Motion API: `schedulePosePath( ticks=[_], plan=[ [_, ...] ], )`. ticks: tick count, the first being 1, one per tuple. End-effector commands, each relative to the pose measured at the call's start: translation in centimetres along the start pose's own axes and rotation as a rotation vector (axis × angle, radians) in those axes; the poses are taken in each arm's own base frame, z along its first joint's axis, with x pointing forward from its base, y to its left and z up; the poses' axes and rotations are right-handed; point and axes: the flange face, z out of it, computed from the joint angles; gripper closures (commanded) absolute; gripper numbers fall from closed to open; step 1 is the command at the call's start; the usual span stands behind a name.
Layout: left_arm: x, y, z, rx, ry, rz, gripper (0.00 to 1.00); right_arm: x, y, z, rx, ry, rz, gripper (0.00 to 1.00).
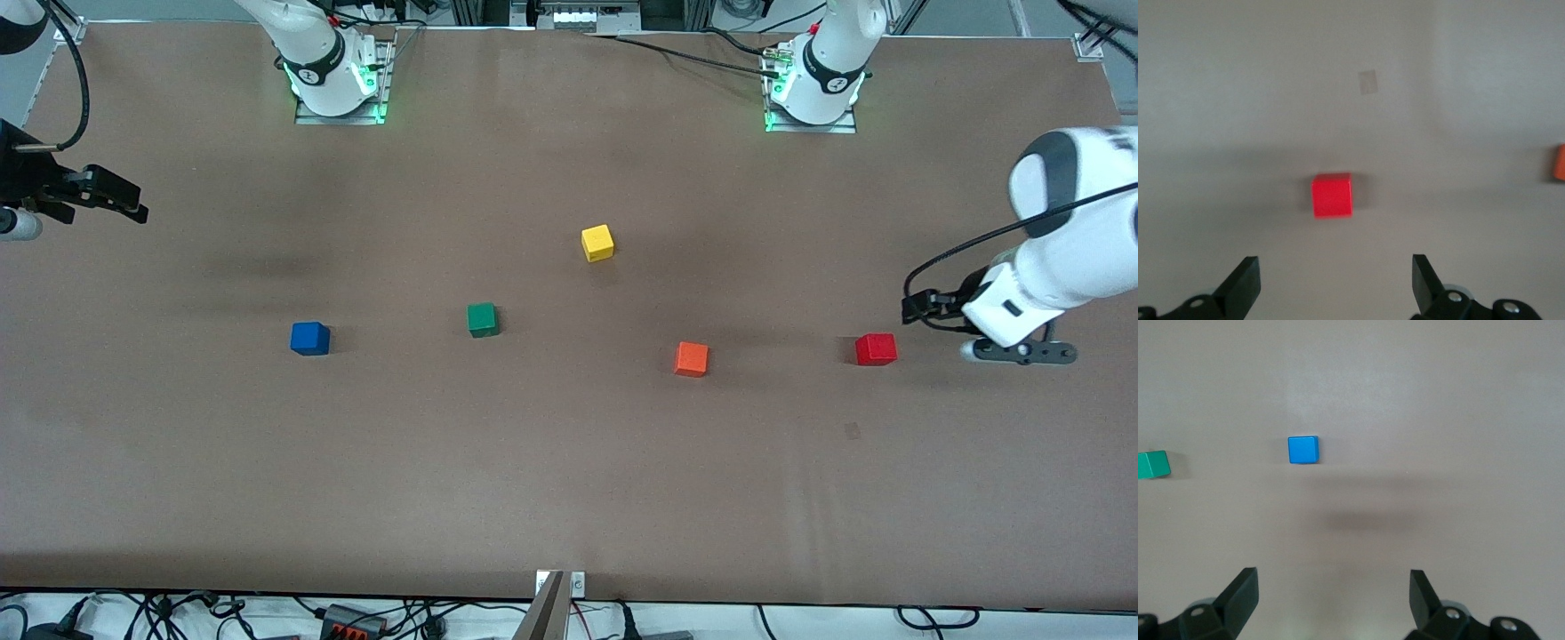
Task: Pass red block to right arm, stack on blue
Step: 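Lower the left gripper over the red cube and close on it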
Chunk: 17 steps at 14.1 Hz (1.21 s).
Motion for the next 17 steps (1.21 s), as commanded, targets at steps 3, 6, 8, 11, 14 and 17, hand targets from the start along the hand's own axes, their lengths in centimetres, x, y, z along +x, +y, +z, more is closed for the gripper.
schedulePosePath(
  ticks=[3,6,8,11,14,17],
  plan=[
    [-1.4,-0.6,7.7,-0.002,0.017,0.048,0.00,-0.2,-0.5,0.1,0.003,0.000,-0.017,0.00],
    [-1.0,-1.4,11.0,-0.004,0.016,0.048,0.00,0.0,-0.9,0.3,0.002,-0.007,-0.026,0.00],
    [-0.7,-1.7,12.7,-0.001,0.028,0.068,0.00,0.0,-1.3,0.3,0.003,-0.008,-0.035,0.00],
    [-0.9,-2.3,14.9,-0.004,0.008,0.068,0.00,0.2,-1.5,0.8,0.007,-0.021,-0.041,0.00],
    [-0.8,-2.7,16.8,-0.003,0.024,0.066,0.15,0.2,-2.1,0.8,0.005,-0.026,-0.047,0.00],
    [-0.7,-2.7,17.6,-0.007,0.016,0.063,0.53,0.2,-2.1,0.8,0.005,-0.026,-0.041,0.00]
  ],
)
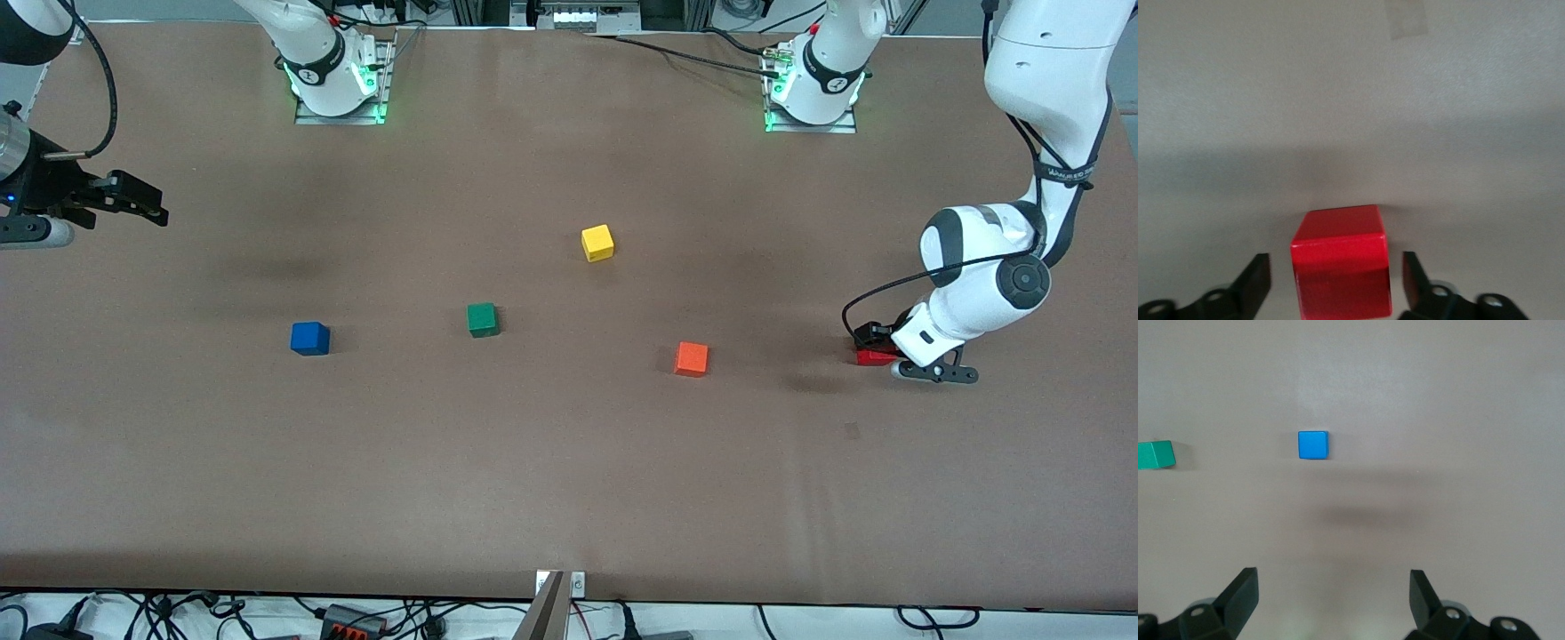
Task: Pass red block to right arm, stack on blue
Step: 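Lower the left gripper over the red cube and close on it, then lift the red cube with the left gripper while the right gripper advances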
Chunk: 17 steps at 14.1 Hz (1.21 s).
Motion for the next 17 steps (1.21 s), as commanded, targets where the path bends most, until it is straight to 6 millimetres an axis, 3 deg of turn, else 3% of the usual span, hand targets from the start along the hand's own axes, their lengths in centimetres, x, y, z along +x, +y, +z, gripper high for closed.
schedulePosePath(
  ticks=[1,3,5,8,11,14,17],
  plan=[
    [0.5,-0.2,0.3,0.000,0.011,0.019,0.62,-0.3,-0.1,-0.1,0.005,-0.005,-0.002,0.00],
    [0.7,-0.1,-0.3,0.001,0.015,0.019,0.79,-0.3,-0.1,-0.1,0.005,-0.009,0.000,0.00],
    [1.3,0.0,-2.3,0.006,0.044,0.029,0.83,-0.4,-0.1,-0.1,0.006,-0.016,0.000,0.00],
    [1.8,1.1,-7.8,0.004,0.026,0.098,0.83,-0.4,-0.4,-0.3,0.018,-0.012,-0.002,0.00],
    [3.8,3.3,-14.3,-0.032,-0.081,0.200,0.83,0.1,-2.1,0.1,0.190,-0.003,-0.001,0.00],
    [4.9,7.3,-19.8,-0.070,-0.164,0.276,0.83,1.8,-5.4,2.6,0.351,-0.050,-0.015,0.00],
    [5.0,9.6,-23.4,-0.103,-0.187,0.364,0.83,3.1,-9.6,4.0,0.545,-0.084,-0.013,0.00]
  ],
)
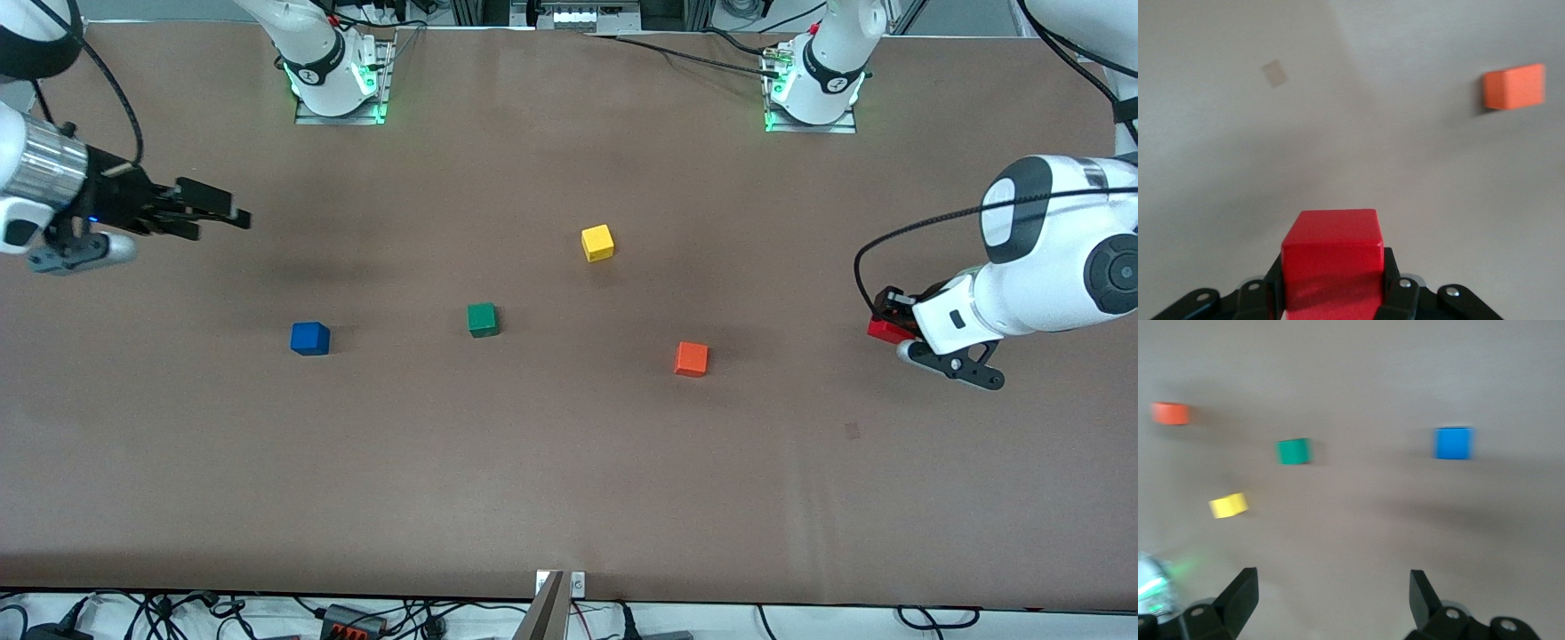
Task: Pass red block to right arm, stack on blue
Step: 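Lift the red cube with the left gripper while the right gripper advances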
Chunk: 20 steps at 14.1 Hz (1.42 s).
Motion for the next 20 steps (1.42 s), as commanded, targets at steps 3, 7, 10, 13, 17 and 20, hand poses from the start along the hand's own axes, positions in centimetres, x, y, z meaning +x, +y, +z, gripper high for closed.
schedulePosePath(
  ticks=[3,7,10,13,17,20],
  plan=[
    [1.3,5.1,-3.1,-0.146,0.068,0.425,0.84,2.7,-4.0,4.4,0.357,-0.058,0.020,0.00],
    [4.3,9.9,-2.1,-0.433,0.337,0.739,0.83,4.6,-6.2,7.7,0.614,-0.132,0.064,0.00],
    [6.7,13.7,-1.1,-0.542,0.549,0.904,0.83,5.6,-6.5,10.8,0.749,-0.220,0.097,0.00],
    [8.4,18.1,0.2,-0.689,0.773,1.001,0.83,6.2,-6.8,12.4,0.880,-0.269,0.088,0.00],
    [10.2,22.7,0.9,-0.735,1.094,1.089,0.84,7.1,-7.1,14.9,0.954,-0.278,0.086,0.00],
    [10.9,25.6,1.9,-0.713,1.194,1.097,0.84,7.5,-8.1,17.1,1.053,-0.265,0.002,0.00]
  ],
)
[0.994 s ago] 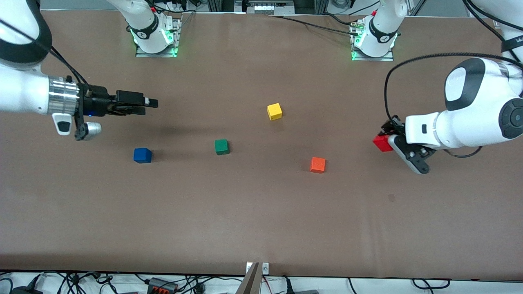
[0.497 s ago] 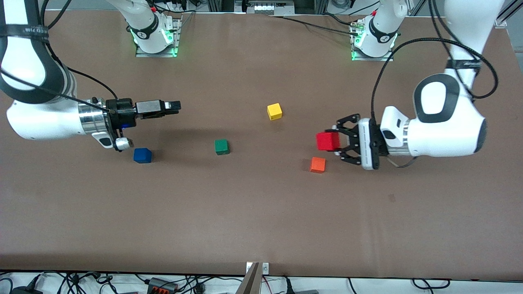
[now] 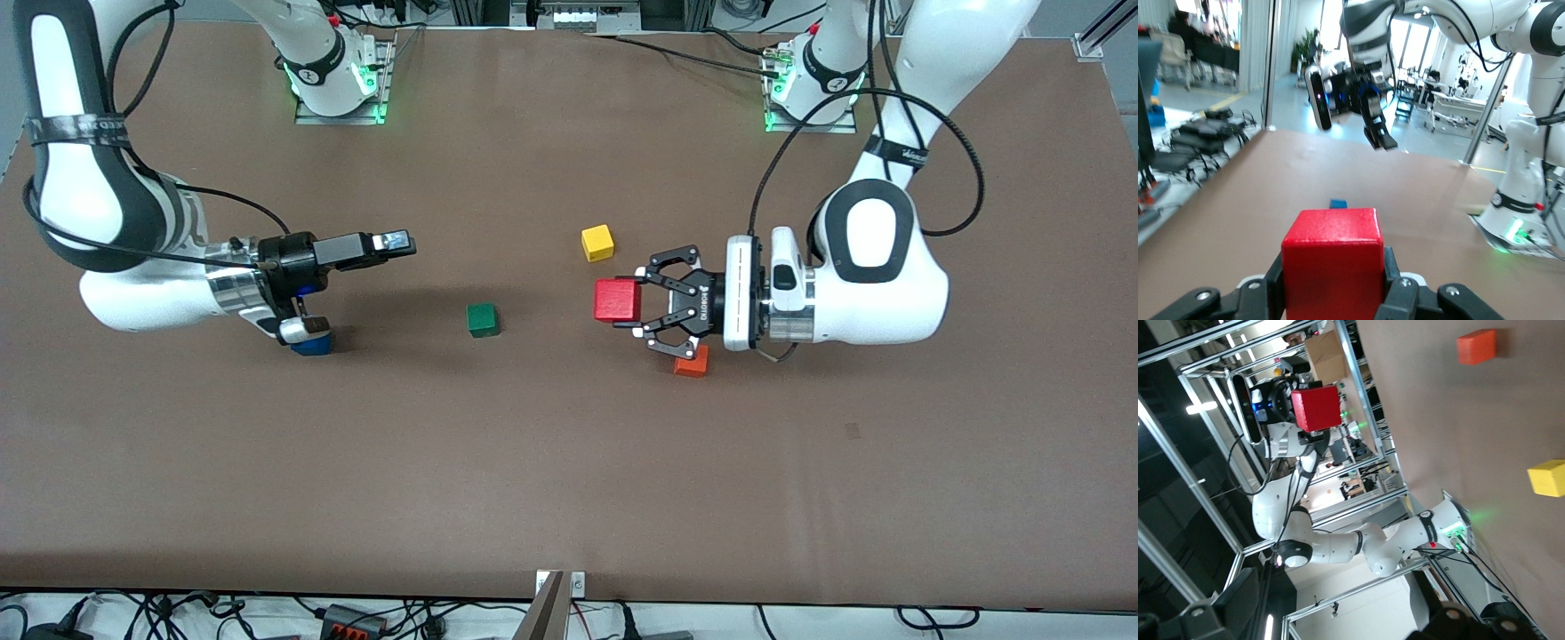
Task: Pass red block to right arm, stack on blue
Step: 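Lift the red cube with the left gripper while the right gripper advances, then close the right gripper on the red cube held by the left gripper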
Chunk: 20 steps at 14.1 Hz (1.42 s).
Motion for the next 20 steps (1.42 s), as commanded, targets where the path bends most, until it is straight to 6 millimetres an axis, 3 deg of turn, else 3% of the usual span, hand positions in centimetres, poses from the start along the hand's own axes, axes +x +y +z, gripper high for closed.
schedulePosePath(
  ticks=[1,6,12,15,18,20],
  plan=[
    [0.1,0.4,3.4,0.042,0.077,0.040,0.84,1.2,0.3,1.2,0.063,-0.016,-0.100,0.00],
    [-0.6,2.0,9.5,0.137,0.131,0.037,0.84,3.3,2.0,1.4,0.103,-0.002,-0.158,0.00],
    [-0.3,4.3,13.7,0.192,0.161,0.001,0.83,6.4,3.9,3.8,0.071,0.042,-0.235,0.00],
    [-0.1,4.9,14.7,0.195,0.180,0.001,0.82,6.8,3.5,4.8,0.128,0.062,-0.221,0.00],
    [-0.1,4.8,14.5,0.197,0.181,0.002,0.82,7.2,3.7,4.8,0.137,0.087,-0.174,0.00],
    [-0.1,4.8,14.5,0.197,0.181,0.002,0.82,7.0,3.6,6.0,0.134,0.070,-0.147,0.00]
  ],
)
